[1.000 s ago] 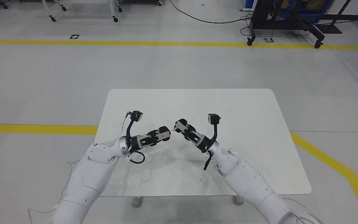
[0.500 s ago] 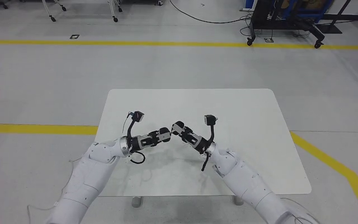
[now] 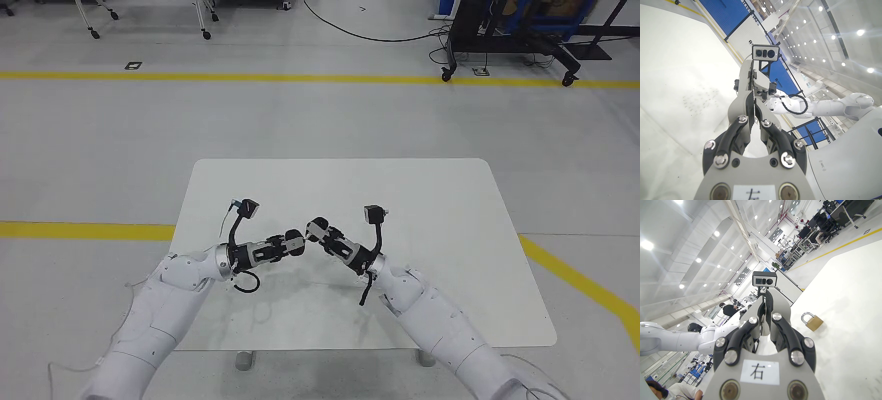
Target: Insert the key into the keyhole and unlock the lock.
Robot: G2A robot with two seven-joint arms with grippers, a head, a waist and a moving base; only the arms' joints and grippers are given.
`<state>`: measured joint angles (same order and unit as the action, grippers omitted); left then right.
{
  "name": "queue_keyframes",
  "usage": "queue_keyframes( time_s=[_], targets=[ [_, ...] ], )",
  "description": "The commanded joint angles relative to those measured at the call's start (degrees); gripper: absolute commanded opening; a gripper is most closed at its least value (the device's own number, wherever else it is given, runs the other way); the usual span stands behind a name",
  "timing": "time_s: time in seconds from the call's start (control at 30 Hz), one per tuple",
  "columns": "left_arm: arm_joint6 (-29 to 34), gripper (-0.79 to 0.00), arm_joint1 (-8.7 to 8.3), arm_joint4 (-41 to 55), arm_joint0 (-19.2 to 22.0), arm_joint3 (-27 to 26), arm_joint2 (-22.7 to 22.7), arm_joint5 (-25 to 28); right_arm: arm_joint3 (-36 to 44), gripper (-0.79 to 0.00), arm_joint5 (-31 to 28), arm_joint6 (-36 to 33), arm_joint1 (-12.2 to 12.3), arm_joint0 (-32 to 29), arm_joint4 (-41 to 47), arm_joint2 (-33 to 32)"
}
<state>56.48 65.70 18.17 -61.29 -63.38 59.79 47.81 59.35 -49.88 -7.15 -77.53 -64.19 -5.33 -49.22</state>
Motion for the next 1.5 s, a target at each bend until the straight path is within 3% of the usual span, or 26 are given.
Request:
queue_keyframes(
  time_s=[0.0, 0.67, 0.77, 0.93, 1.37, 1.43, 1.47],
  targets=[
    [-0.06, -0.785, -0.03, 0.1, 0.11, 0.2, -0.1, 0.05, 0.05, -0.785, 0.03, -0.17, -0.05, -0.08, -0.07, -0.18],
    [-1.31, -0.785, -0.37, 1.53, 0.79, 1.6, 0.23, 0.62, 0.66, -0.785, 0.22, -2.47, -0.43, -0.79, 0.3, -1.57],
    [-1.06, -0.668, -0.4, 1.82, 0.8, 1.52, 0.09, 0.72, 0.69, -0.785, 0.23, -2.73, -0.48, -0.85, 0.34, -1.78],
    [-0.86, -0.606, -0.48, 2.31, 0.79, 1.38, -0.06, 0.85, 0.74, -0.785, 0.31, -3.08, -0.57, -0.99, 0.37, -2.09],
    [-1.11, -0.634, -0.75, 1.68, 0.83, 0.77, -0.88, 1.1, 0.58, -0.785, 0.34, -4.28, -1.01, -1.03, 0.68, -2.12],
    [-1.15, -0.662, -0.8, 1.61, 0.88, 0.83, -0.97, 1.15, 0.5, -0.785, 0.33, -4.35, -1.07, -0.99, 0.58, -2.19],
    [-1.18, -0.723, -0.81, 1.52, 0.91, 0.88, -1.02, 1.18, 0.48, -0.785, 0.29, -4.34, -1.09, -0.99, 0.46, -2.23]
  ],
)
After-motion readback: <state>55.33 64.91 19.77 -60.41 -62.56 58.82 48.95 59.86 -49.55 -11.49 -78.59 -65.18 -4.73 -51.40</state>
